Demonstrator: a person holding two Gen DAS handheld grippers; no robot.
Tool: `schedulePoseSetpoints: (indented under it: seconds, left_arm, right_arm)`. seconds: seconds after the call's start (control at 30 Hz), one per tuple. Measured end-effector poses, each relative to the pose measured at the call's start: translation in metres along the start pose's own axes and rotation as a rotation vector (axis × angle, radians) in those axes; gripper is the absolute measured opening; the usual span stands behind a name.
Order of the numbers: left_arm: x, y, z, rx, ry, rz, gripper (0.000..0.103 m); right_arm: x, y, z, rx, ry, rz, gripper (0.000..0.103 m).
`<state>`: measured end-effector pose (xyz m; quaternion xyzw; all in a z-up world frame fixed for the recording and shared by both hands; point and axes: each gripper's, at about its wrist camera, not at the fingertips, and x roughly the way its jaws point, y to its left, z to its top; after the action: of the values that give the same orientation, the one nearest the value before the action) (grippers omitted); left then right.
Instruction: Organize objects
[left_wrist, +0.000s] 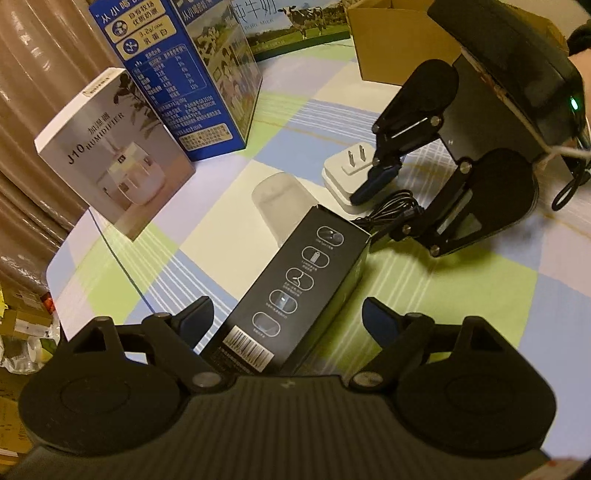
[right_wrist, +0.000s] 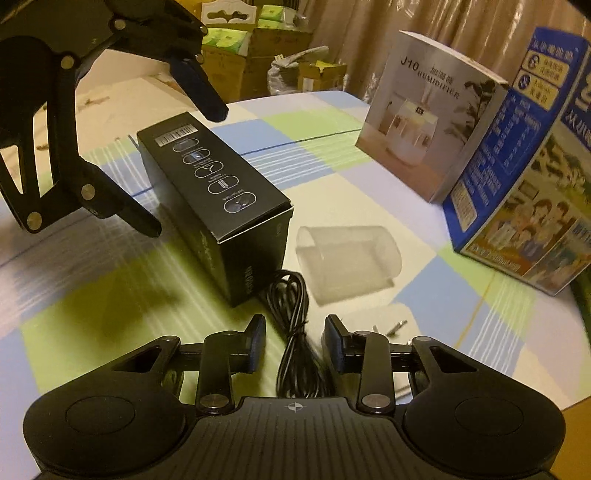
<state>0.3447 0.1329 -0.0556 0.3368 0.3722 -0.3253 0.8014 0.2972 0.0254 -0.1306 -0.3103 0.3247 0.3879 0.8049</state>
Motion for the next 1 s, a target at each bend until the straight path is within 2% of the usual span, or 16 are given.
schedulePoseSetpoints:
  seconds: [0.03,0.1,0.17,0.33,0.43,0.53,0.67,0.8,1.0]
  left_arm:
    - [0.001,0.000,0.000,0.002,0.005,-0.004,0.078]
    - [0.003,-0.001,0.001,0.004,0.016,-0.007,0.076]
    - [0.003,-0.001,0.002,0.000,0.022,-0.010,0.071]
    - [0.000,-0.005,0.004,-0.023,0.053,-0.019,0.047]
    - [-0.004,-0.010,0.005,-0.057,0.086,-0.018,0.045]
    - [-0.010,-0.014,0.005,-0.149,0.114,-0.024,0.039]
    - [-0.025,-0.022,0.003,-0.335,0.120,-0.068,0.038]
    - [-0.042,-0.044,0.001,-0.511,0.122,-0.129,0.038]
    - [-0.063,-0.105,0.000,-0.617,0.121,-0.138,0.038]
  right_arm:
    - [0.002,0.004,0.001,-0.032,0.001,-0.011,0.029]
    - [0.007,0.009,0.001,-0.062,0.026,-0.008,0.015]
    - [0.010,0.013,0.000,-0.088,0.030,-0.031,0.014]
    - [0.002,0.005,-0.004,0.036,0.043,-0.002,0.011]
    - [-0.010,-0.003,-0.010,0.145,0.052,0.036,0.011]
    - [-0.025,-0.011,-0.018,0.289,0.074,0.063,0.011]
    - [-0.051,-0.019,-0.035,0.480,0.091,0.108,0.011]
    - [-0.080,-0.013,-0.054,0.582,0.110,0.115,0.011]
    - [-0.131,0.006,-0.097,0.725,0.149,0.096,0.011]
